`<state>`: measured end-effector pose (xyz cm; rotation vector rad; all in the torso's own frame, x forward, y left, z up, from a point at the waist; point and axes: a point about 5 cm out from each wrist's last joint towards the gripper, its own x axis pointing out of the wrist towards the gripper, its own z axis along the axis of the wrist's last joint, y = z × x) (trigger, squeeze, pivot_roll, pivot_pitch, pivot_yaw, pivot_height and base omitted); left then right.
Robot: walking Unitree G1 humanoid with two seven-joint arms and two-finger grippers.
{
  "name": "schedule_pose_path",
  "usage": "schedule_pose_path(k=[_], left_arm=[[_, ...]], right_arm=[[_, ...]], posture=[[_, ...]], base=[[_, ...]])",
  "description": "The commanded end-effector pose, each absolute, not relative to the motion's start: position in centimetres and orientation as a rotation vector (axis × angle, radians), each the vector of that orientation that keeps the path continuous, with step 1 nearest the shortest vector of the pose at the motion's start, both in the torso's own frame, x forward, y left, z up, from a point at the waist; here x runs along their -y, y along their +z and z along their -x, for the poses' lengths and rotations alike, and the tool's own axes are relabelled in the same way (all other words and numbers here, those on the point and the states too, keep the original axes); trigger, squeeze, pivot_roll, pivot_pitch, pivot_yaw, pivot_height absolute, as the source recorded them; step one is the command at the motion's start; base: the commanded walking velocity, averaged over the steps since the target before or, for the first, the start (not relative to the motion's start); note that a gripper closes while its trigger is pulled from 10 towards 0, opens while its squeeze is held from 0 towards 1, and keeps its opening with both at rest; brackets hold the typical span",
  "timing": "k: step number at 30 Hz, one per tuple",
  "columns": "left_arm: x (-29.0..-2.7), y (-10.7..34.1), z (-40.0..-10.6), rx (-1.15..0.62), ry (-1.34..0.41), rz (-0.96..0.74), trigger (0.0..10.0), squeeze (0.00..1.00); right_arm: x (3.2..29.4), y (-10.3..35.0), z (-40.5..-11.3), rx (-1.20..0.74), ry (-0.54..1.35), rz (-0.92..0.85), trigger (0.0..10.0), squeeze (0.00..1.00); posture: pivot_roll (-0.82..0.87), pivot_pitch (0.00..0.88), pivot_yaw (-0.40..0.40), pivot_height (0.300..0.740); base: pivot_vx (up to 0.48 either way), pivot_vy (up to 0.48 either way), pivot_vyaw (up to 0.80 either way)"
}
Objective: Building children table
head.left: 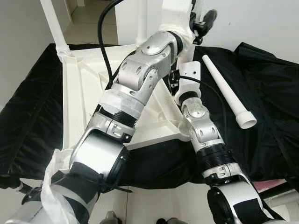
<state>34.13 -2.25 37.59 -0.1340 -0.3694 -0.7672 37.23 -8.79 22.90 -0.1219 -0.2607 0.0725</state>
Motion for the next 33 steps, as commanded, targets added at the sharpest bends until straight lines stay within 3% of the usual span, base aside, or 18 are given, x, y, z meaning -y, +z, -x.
schedule_pose_path(k=[1,2,7,8,23,33], left_arm=[[2.7,37.7,-33.5,0.405,-0.867,0.106,10.0,1.0],[2.7,37.7,-33.5,0.408,-0.867,0.104,10.0,0.45],[2.8,37.9,-33.2,0.431,-0.893,0.108,10.0,0.45],[2.6,38.2,-32.7,0.454,-0.925,0.127,10.0,0.0],[-0.6,37.4,-31.7,0.507,-1.004,0.194,10.0,0.0],[-3.7,34.1,-32.5,0.449,-0.918,0.13,10.0,0.0]], right_arm=[[8.8,23.2,-37.4,0.256,0.074,0.101,10.0,0.0],[8.8,23.2,-37.4,0.256,0.074,0.101,10.0,0.0],[9.1,23.1,-37.4,0.251,0.069,0.092,10.0,0.0],[9.2,23.1,-37.4,0.246,0.064,0.077,10.0,0.0],[11.1,22.5,-37.2,0.215,0.0,0.001,10.0,0.0],[13.1,21.9,-36.6,0.213,-0.009,-0.028,10.0,0.0]], posture=[[-0.05,0.083,-0.005,0.74],[-0.05,0.083,-0.005,0.74],[-0.05,0.082,-0.006,0.74],[-0.05,0.08,-0.008,0.74],[-0.04,0.067,-0.015,0.74],[-0.04,0.06,-0.021,0.74]], base=[[0.0,0.0,0.0],[0.0,0.0,0.0],[0.0,0.0,0.0],[0.0,0.0,0.0],[0.0,0.0,0.0],[0.0,0.0,0.0]])
